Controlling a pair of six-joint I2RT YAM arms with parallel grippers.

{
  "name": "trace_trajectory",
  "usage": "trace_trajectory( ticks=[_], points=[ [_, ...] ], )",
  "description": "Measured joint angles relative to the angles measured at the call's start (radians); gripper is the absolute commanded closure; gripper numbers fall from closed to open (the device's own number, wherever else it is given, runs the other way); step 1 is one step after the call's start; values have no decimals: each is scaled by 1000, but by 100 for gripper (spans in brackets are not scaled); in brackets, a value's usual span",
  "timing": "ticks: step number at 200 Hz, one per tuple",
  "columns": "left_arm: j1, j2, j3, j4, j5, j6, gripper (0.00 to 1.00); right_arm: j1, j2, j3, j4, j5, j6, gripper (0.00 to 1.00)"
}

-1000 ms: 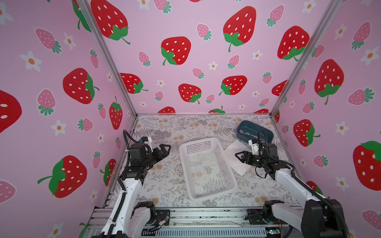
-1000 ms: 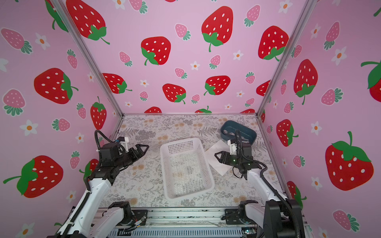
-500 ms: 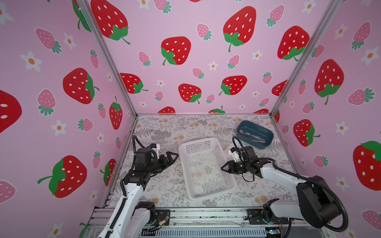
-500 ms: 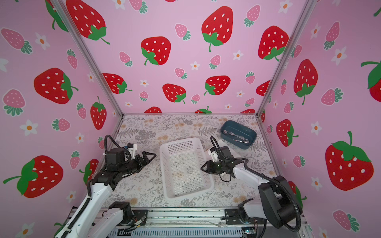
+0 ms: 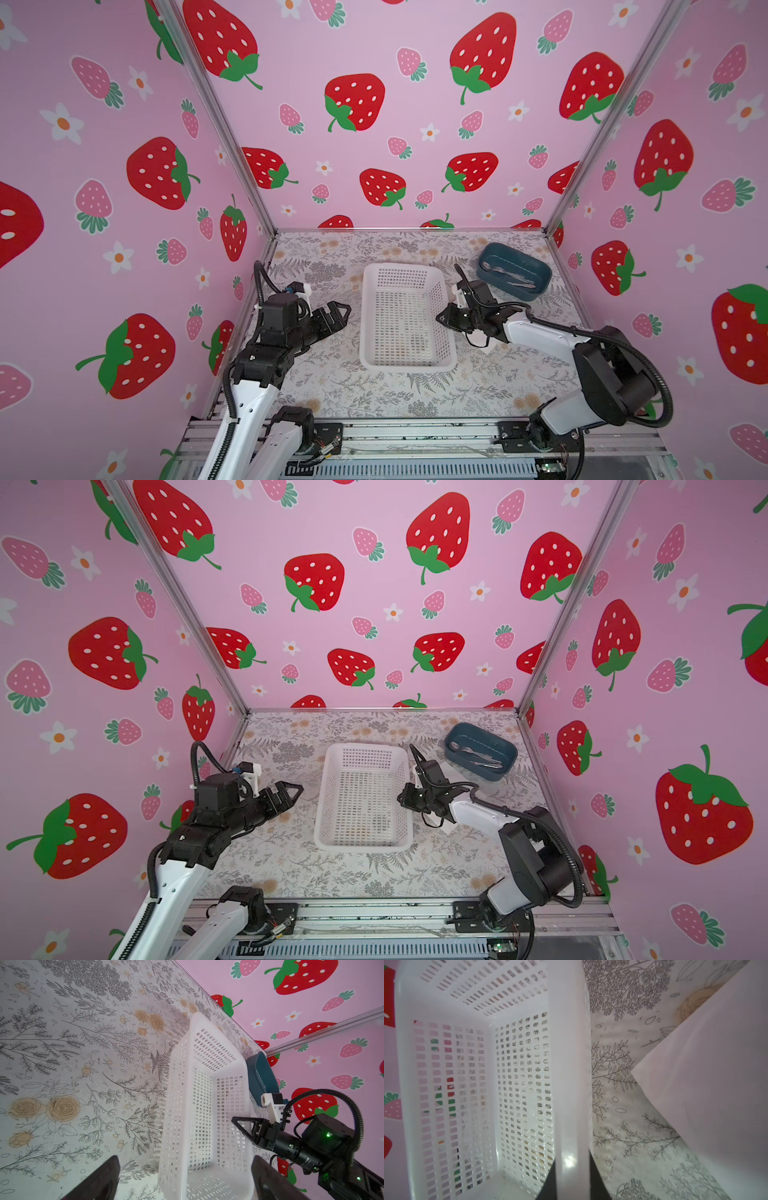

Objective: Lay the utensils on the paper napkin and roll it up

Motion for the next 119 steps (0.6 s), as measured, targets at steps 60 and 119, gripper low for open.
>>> trace_trajectory(
  ticks=[60, 119],
  points=[
    [-3, -1, 55, -82, -17, 0, 0, 10, 257, 302, -19, 84, 45, 83],
    [-6, -8, 84, -137, -13, -2, 0, 86, 533, 693, -30, 69, 103, 61]
  ],
)
